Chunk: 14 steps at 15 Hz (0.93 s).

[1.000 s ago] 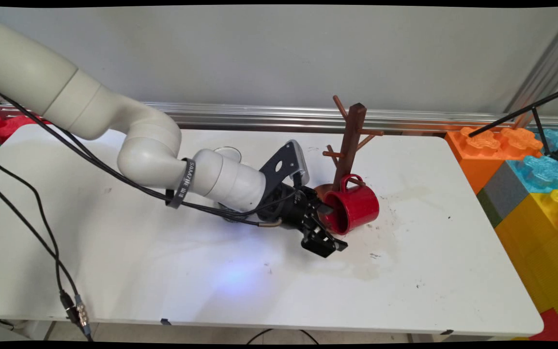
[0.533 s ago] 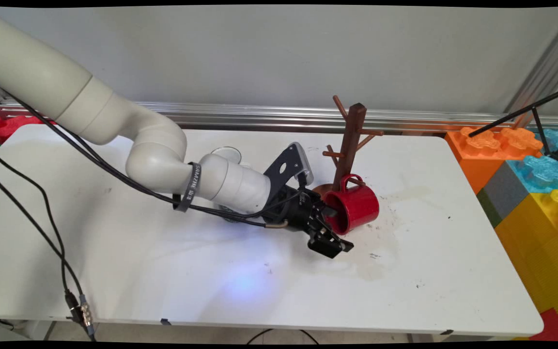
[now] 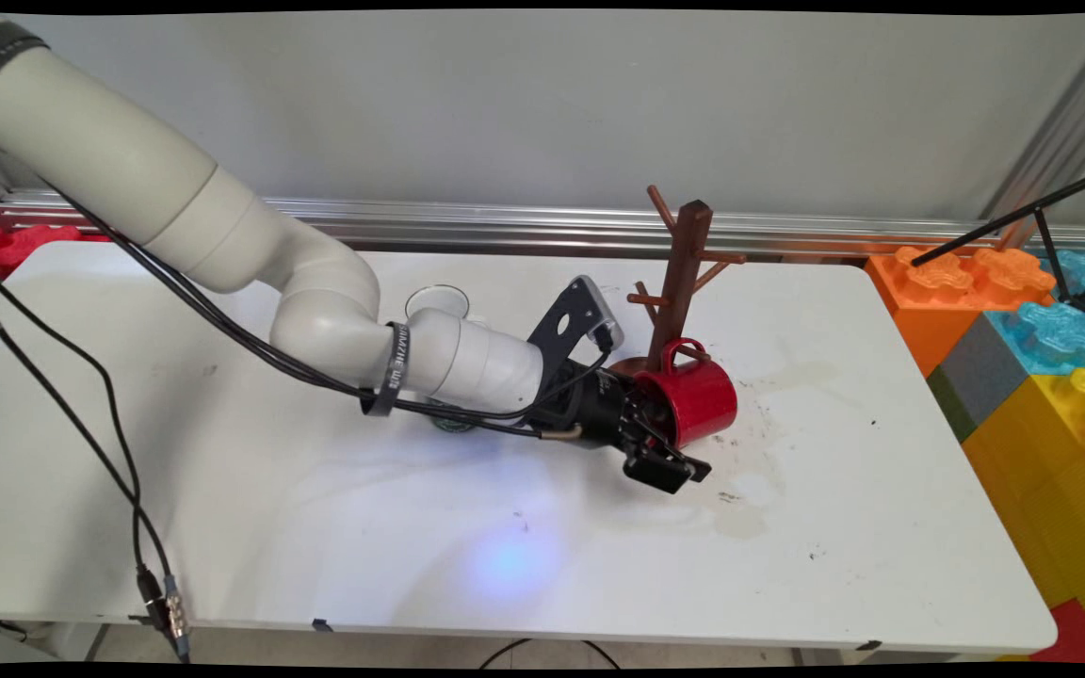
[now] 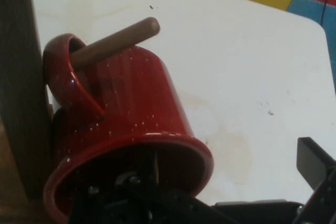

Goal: Pick up the red mug from the rack

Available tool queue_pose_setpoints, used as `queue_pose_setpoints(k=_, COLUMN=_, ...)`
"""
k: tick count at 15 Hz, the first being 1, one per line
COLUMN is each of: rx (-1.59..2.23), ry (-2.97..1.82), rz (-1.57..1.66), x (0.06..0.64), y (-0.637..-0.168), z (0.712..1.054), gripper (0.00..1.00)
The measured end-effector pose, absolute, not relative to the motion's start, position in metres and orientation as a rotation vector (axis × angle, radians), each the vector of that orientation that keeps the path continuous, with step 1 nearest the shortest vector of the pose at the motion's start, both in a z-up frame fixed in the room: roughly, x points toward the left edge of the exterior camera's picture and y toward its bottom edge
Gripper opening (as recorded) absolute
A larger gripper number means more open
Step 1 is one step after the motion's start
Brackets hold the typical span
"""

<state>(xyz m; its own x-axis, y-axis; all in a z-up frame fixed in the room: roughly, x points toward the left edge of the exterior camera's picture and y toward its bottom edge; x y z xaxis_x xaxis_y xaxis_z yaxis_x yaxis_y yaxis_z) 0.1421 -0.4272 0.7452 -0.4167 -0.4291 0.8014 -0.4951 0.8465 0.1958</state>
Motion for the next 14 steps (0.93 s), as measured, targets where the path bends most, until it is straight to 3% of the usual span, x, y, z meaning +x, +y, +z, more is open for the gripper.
queue_pose_setpoints(k=14, rx=0.791, ry=-1.969, rz=0.022, x=0.122, y=-0.431, z=0.722, gripper=1.00)
